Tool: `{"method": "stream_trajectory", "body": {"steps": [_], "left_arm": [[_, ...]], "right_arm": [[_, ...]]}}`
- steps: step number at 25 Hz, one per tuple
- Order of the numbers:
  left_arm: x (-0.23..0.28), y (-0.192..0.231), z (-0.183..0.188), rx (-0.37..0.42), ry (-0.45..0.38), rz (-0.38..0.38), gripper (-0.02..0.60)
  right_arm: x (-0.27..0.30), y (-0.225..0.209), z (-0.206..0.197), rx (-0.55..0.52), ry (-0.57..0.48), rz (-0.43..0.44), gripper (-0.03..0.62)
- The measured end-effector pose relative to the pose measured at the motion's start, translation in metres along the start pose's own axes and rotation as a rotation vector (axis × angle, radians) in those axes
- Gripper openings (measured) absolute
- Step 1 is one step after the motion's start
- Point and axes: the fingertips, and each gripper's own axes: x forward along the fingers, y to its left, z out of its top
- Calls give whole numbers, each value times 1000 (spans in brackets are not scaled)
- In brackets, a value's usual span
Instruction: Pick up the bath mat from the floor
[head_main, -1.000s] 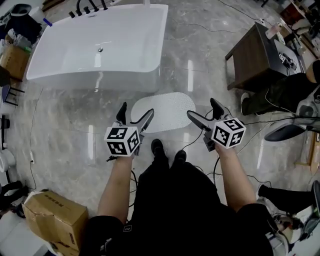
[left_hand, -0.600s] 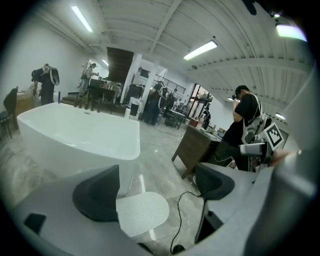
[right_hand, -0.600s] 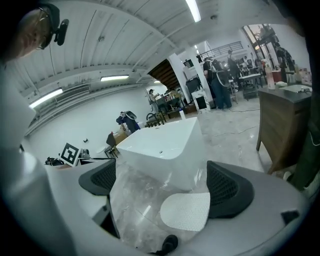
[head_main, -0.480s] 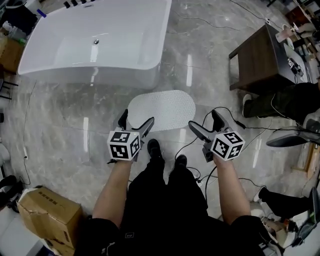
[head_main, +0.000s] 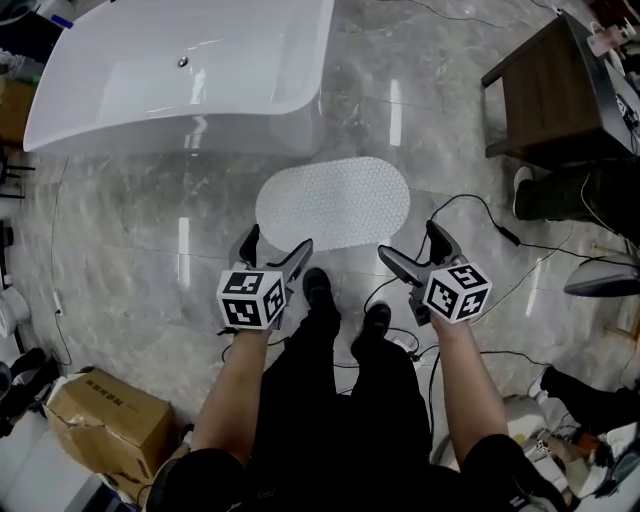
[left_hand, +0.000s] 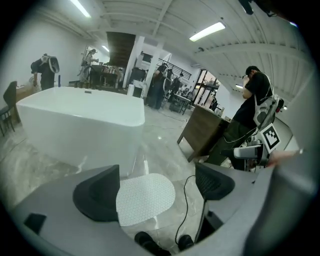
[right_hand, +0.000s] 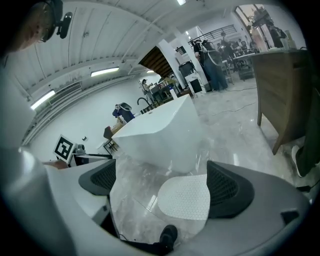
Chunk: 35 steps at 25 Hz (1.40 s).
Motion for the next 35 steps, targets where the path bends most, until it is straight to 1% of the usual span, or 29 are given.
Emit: {"method": "stream_trajectory", "body": {"steps": [4, 7, 12, 16, 19, 20, 23, 26, 30, 32, 35], "left_arm": [[28, 16, -24, 8, 2, 29, 499], [52, 25, -44, 12, 3, 34, 499], [103, 46, -79, 28, 7, 48, 499], [149, 61, -115, 61, 19, 34, 499], [180, 76, -138, 45, 15, 14, 499], [190, 80, -144, 50, 10, 8, 499], [224, 98, -159, 101, 8, 17, 499], [254, 112, -177, 111, -3, 19, 499], [279, 124, -201, 156, -4, -3, 499], [289, 132, -211, 143, -7, -2, 499], [302, 142, -232, 111, 14, 0, 499]], "right_arm": [[22, -26, -35, 8, 27, 8, 580], [43, -46, -61, 5, 60, 16, 580], [95, -85, -90, -19, 84, 39, 580], [140, -118, -114, -44, 78, 54, 580], [168, -145, -136, -65, 81, 43, 580], [176, -155, -143, -71, 82, 38, 580], [202, -187, -161, -88, 85, 26, 580], [226, -214, -178, -108, 84, 16, 580], [249, -231, -192, -112, 73, 15, 580], [261, -232, -192, -134, 78, 32, 580], [273, -234, -197, -145, 92, 59, 580]]}}
